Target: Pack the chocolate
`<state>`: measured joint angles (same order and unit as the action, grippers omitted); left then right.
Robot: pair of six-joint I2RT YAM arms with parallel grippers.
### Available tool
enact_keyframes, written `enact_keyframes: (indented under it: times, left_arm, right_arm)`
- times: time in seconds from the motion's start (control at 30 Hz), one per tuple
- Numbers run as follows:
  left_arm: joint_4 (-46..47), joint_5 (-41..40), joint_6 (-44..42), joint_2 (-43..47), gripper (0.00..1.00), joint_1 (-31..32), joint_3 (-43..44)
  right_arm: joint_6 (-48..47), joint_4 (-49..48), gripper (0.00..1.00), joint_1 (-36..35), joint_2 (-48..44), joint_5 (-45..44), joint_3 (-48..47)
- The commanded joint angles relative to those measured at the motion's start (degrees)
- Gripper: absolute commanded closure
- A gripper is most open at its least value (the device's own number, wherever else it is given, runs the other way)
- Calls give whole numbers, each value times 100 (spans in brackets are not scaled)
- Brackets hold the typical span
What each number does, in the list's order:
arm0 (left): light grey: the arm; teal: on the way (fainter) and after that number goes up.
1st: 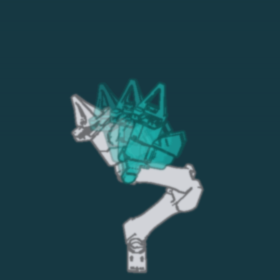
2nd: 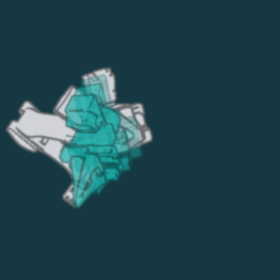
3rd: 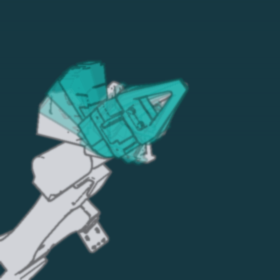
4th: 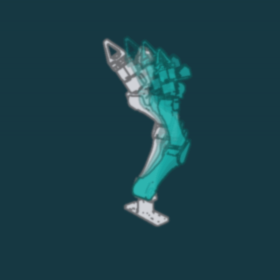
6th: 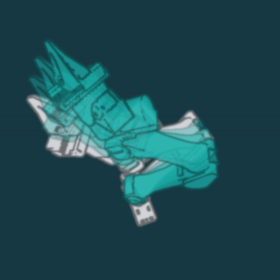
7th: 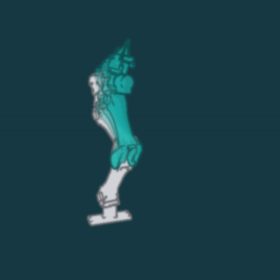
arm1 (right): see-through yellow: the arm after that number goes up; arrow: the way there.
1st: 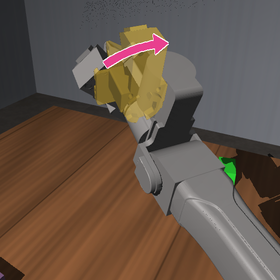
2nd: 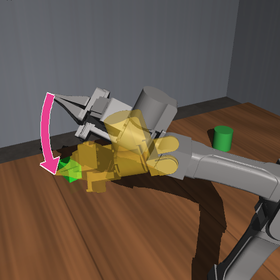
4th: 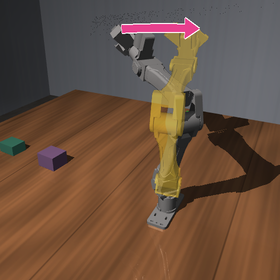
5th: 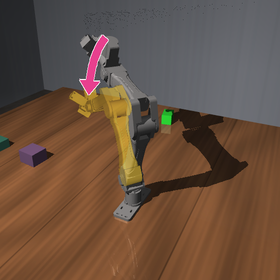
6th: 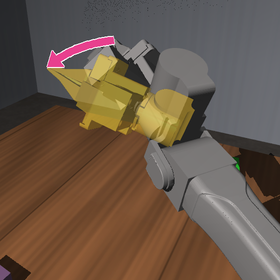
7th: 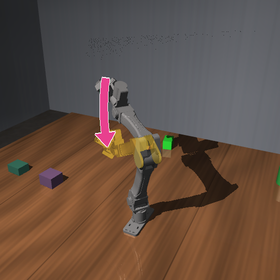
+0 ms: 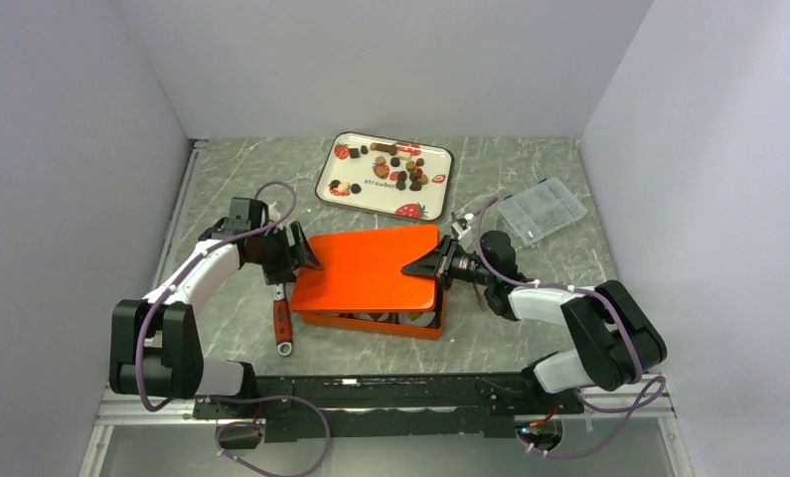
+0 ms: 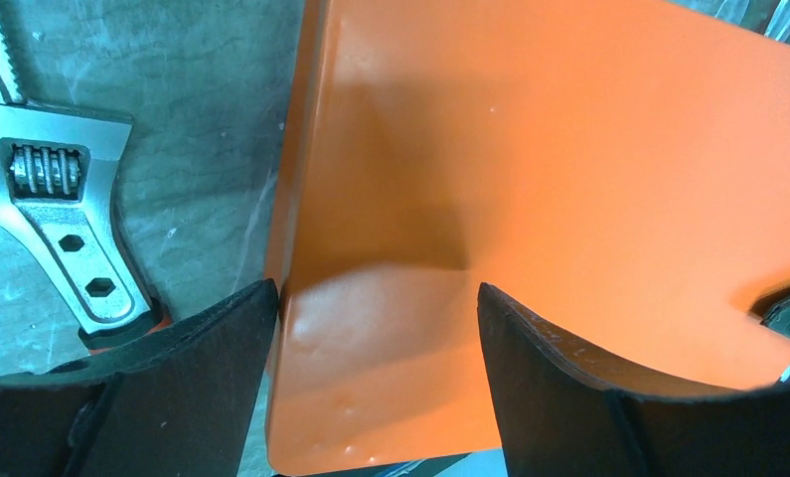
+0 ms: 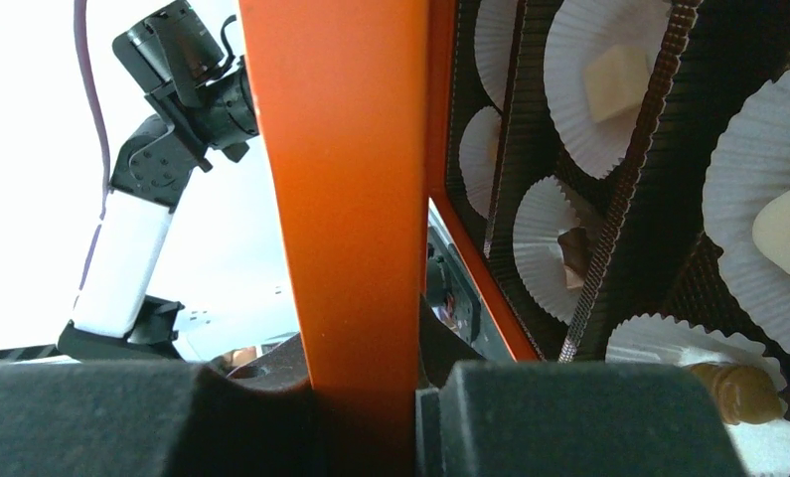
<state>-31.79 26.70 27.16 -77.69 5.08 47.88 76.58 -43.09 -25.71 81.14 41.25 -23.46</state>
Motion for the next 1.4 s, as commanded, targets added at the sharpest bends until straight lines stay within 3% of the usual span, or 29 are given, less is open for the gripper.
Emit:
enact_keyframes:
  times: [0.0,0.3,0.6,1.07,1.37]
  left_arm:
    - [-99,143,-101,232,21,62,-25]
    - [-270,103,-252,252,23,124,-32]
    - [-299,134,-321,222,26,193,-43]
    - [-322,82,-378,97,28,316,11]
    - [-292,26,-382,44,29,395,-2]
  right_arm:
    - [-252,-155,83,87,-215,-8,71]
    - [-357,-121,82,154,-241,-21,208]
    - [-433,15,73,187,-188,-12,237]
    - [-931,1083,59,368,-514,-34,166]
    - [-1202,1685,59,578,-790,-8,205]
